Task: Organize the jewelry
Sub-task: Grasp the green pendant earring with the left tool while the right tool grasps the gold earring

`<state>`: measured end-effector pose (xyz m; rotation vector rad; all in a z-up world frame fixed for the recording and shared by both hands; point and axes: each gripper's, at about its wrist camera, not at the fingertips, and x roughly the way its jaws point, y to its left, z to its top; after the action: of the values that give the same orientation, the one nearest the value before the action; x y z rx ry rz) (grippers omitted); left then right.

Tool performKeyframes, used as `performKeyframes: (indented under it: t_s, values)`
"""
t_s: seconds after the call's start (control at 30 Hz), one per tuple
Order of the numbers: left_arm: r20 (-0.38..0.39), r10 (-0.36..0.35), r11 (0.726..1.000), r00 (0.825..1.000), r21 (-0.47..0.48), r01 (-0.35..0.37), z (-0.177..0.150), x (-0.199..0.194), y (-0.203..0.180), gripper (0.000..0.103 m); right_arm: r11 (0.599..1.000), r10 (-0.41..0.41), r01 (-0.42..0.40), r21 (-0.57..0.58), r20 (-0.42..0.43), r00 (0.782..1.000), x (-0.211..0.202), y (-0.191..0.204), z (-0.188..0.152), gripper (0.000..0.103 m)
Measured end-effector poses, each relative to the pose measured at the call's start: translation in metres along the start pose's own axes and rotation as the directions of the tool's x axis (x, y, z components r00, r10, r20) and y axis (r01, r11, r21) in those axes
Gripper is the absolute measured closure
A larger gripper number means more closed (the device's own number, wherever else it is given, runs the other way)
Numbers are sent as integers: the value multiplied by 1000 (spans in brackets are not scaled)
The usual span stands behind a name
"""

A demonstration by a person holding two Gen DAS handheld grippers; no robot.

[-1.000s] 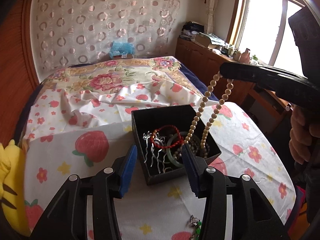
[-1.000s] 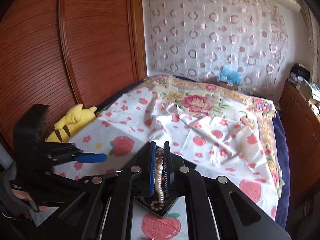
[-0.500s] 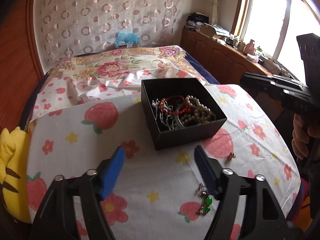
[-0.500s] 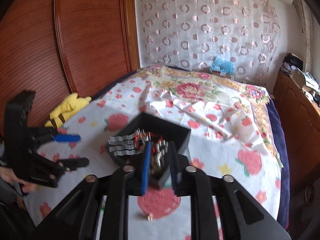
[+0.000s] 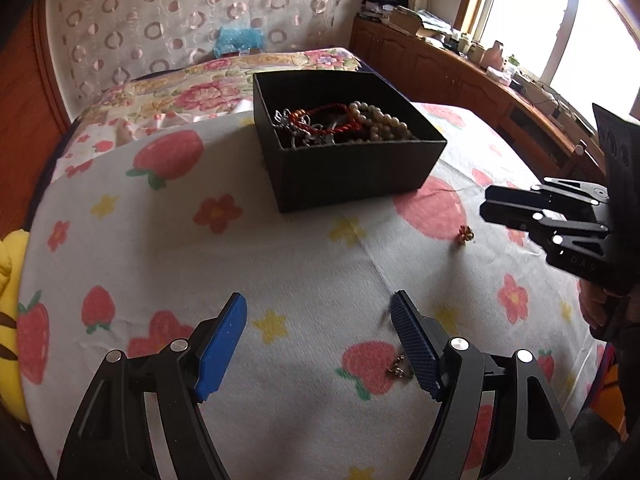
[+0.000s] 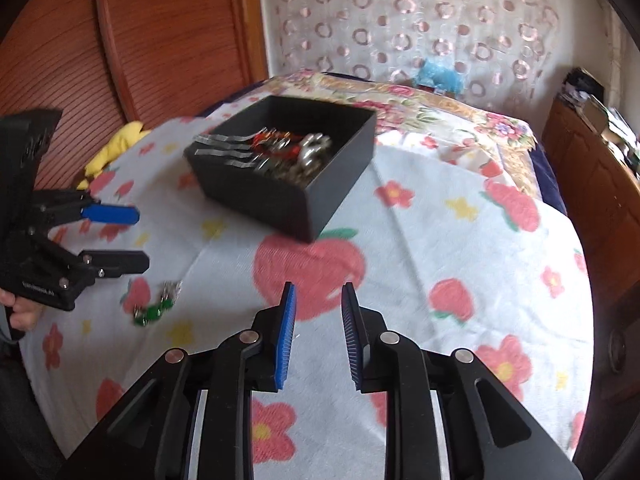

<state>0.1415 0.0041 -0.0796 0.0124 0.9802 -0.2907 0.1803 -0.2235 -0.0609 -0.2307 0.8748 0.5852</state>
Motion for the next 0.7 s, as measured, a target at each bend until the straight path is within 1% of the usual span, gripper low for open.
performKeyframes:
  t_s: [0.07, 0.2, 0.3, 0.4, 0.43, 0.47, 0.5, 0.6, 0.63, 0.7]
  values:
    - [-4, -6, 1000, 1000, 5, 6, -2, 0, -4, 32, 1000, 27, -27, -1, -9, 1000, 5, 5, -1, 78]
    - [-12, -12, 1000, 1000, 23, 12, -4, 2, -13, 32, 999, 46, -46, -17, -17, 999, 10, 14, 1, 78]
    - [-19, -18, 999, 1000, 32, 19, -5, 5, -18, 32, 998, 43, -44, -35, -32, 999, 14, 19, 2, 78]
    - [-29, -33, 998, 999, 56, 35, -9, 8, -24, 32, 998, 16, -19, -64, -47, 999, 18, 25, 1, 78]
    - [-27, -26, 997, 999, 66, 28, -10, 9, -26, 32, 997, 14, -18, -70, -51, 999, 19, 25, -1, 79]
    - [-26, -26, 997, 999, 74, 27, -10, 9, -27, 32, 997, 8, -12, -74, -55, 998, 20, 26, -2, 83]
    - [-25, -25, 996, 999, 82, 27, -11, 9, -28, 32, 997, 2, -6, -76, -51, 999, 20, 27, -2, 89]
    - [-24, -34, 995, 999, 88, 36, -11, 9, -31, 32, 998, 13, -16, -56, -51, 999, 19, 23, -2, 91]
    - [-23, -38, 995, 999, 92, 40, -12, 9, -32, 33, 999, 10, -12, -51, -49, 999, 19, 22, -3, 91]
    - [-20, -38, 994, 999, 102, 40, -13, 8, -34, 41, 999, 5, -7, -44, -45, 999, 18, 21, -4, 91]
